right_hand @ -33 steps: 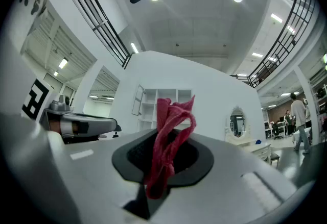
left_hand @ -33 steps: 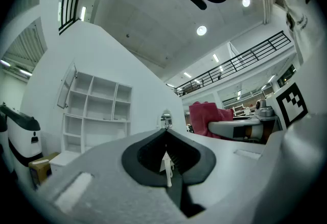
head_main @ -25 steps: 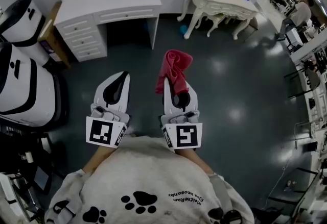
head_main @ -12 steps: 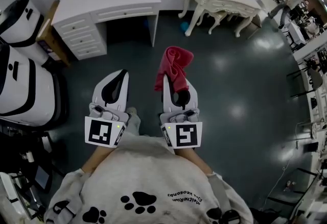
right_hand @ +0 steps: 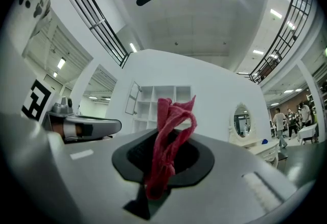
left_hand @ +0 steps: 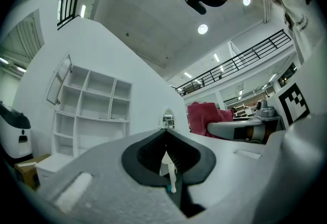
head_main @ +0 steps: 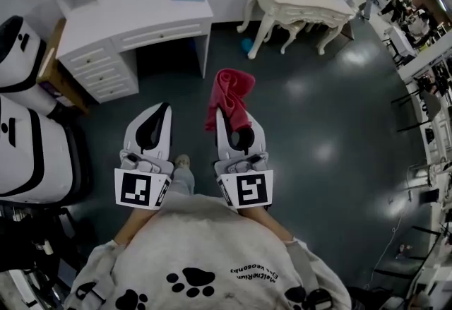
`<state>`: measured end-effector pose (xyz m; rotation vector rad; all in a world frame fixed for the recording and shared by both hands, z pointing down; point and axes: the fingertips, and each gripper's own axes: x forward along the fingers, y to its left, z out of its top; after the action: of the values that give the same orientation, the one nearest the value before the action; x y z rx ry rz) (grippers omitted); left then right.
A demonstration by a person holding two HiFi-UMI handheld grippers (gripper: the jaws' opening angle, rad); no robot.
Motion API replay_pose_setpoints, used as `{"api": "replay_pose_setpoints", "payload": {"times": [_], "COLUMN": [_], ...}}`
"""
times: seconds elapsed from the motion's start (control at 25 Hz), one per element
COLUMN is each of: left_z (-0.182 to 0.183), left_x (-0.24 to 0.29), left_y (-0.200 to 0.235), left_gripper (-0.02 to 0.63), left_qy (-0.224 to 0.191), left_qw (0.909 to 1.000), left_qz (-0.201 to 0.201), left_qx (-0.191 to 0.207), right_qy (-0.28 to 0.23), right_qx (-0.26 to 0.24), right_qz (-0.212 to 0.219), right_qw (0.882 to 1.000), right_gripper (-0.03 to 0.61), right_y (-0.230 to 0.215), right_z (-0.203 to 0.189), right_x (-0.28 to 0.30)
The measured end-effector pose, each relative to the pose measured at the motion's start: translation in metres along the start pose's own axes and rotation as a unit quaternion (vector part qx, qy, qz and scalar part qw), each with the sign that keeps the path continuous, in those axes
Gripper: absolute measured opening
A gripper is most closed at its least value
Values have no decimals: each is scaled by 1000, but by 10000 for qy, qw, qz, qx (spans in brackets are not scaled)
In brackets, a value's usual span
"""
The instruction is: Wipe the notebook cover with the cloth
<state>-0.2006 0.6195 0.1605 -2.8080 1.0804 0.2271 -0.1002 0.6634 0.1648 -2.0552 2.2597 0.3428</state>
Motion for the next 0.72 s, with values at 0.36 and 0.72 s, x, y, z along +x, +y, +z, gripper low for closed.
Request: {"api": "replay_pose_setpoints", "payload": {"times": [0.36,0.72], "left_z": [-8,-33], "left_x": [97,159], "left_y": [73,132], "left_gripper": [-3,-3], "left_qy": [-60,-35], "left_qw": [9992,9974], "left_qz": [-386,-709], "left_qx": [79,-78], "right_qy": [-11,106], "right_qx": [-24,-122], "right_qz": [-351,-584], "right_qw": [9994,9982], "right_gripper": [48,48], "right_y": [-30,-36], "right_z": [-15,-39], "right_x": [113,193]}}
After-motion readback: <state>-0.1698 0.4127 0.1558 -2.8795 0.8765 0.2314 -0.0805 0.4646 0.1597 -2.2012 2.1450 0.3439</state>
